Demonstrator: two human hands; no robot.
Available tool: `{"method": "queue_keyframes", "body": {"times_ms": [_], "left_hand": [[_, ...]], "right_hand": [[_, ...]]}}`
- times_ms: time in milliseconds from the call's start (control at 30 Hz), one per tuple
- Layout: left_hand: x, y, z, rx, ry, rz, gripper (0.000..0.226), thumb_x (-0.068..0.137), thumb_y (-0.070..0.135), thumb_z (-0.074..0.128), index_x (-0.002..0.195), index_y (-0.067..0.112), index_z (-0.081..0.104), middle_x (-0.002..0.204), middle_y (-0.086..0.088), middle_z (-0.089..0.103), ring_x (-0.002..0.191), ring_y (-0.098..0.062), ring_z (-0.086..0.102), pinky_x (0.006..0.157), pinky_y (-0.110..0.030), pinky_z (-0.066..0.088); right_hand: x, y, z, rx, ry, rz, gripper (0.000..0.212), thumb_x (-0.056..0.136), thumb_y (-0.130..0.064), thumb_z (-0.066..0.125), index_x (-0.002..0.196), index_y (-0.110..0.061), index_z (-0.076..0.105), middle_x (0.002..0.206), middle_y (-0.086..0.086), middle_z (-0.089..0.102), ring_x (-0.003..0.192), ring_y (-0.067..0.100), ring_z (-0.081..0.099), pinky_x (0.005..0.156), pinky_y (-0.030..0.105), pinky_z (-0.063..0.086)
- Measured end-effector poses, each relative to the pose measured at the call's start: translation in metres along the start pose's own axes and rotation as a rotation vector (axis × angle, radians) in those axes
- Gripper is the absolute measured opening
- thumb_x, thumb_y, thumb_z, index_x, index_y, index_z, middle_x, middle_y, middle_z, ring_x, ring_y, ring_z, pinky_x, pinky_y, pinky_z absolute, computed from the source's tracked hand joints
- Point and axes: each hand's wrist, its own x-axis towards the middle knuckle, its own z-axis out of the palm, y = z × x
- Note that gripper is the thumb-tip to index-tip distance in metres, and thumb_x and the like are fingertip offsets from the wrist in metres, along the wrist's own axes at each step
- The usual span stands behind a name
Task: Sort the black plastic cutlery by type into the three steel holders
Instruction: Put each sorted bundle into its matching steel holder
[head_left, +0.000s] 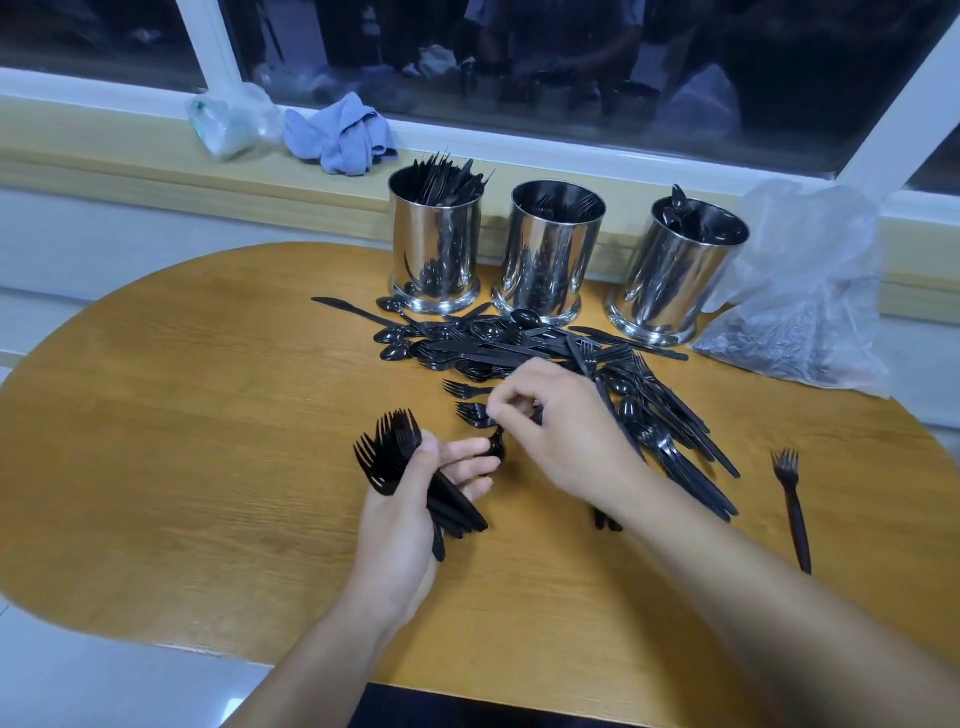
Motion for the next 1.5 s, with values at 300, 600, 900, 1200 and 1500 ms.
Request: {"method": "queue_keyframes", "body": {"times_ms": [300,600,900,1200,1500], "left_hand": [[0.003,0.0,-0.005,-0.022,-0.027,0.01,0.034,0.102,0.037,0.066,0.119,0.007,0.063,0.102,-0.026,0.074,0.078,-0.028,0.064,0.07,-0.038,0.054],[0.004,-0.002,-0.007,-0.025,-0.049,0.029,0.036,0.101,0.036,0.066,0.121,0.006,0.062,0.099,-0.026,0.073,0.077,-0.029,0.064,0.068,-0.038,0.054],[0.005,-0.002,-0.005,-0.017,-0.045,0.032,0.034,0.103,0.033,0.065,0.121,0.004,0.061,0.095,-0.024,0.073,0.075,-0.028,0.063,0.065,-0.035,0.055],[0.005,-0.002,-0.006,-0.004,-0.058,0.044,0.021,0.112,0.025,0.058,0.118,0.005,0.062,0.096,-0.023,0.073,0.076,-0.027,0.063,0.067,-0.035,0.054],[0.003,-0.002,-0.007,-0.001,-0.061,0.047,0.018,0.114,0.022,0.058,0.119,0.005,0.062,0.097,-0.024,0.073,0.077,-0.027,0.063,0.069,-0.037,0.054]], "right_hand": [[0.04,0.034,-0.004,-0.455,-0.31,0.038,0.042,0.098,-0.051,0.076,0.135,-0.032,0.074,0.125,-0.006,0.064,0.122,0.021,0.057,0.116,0.048,0.036],[0.047,0.042,0.01,-0.411,-0.238,-0.032,0.018,0.101,-0.036,0.076,0.117,-0.031,0.08,0.104,-0.012,0.066,0.104,0.016,0.059,0.11,0.047,0.039],[0.054,0.045,0.019,-0.544,-0.157,-0.001,0.046,0.102,-0.046,0.072,0.142,-0.023,0.07,0.112,-0.005,0.056,0.111,0.022,0.06,0.108,0.044,0.044],[0.049,0.044,0.02,-0.501,-0.105,0.041,0.034,0.099,-0.04,0.076,0.13,-0.025,0.073,0.114,-0.004,0.067,0.111,0.021,0.063,0.109,0.044,0.043],[0.048,0.04,0.023,-0.515,-0.18,0.03,0.02,0.1,-0.032,0.074,0.119,-0.027,0.071,0.107,-0.006,0.064,0.108,0.021,0.059,0.106,0.043,0.037]]}}
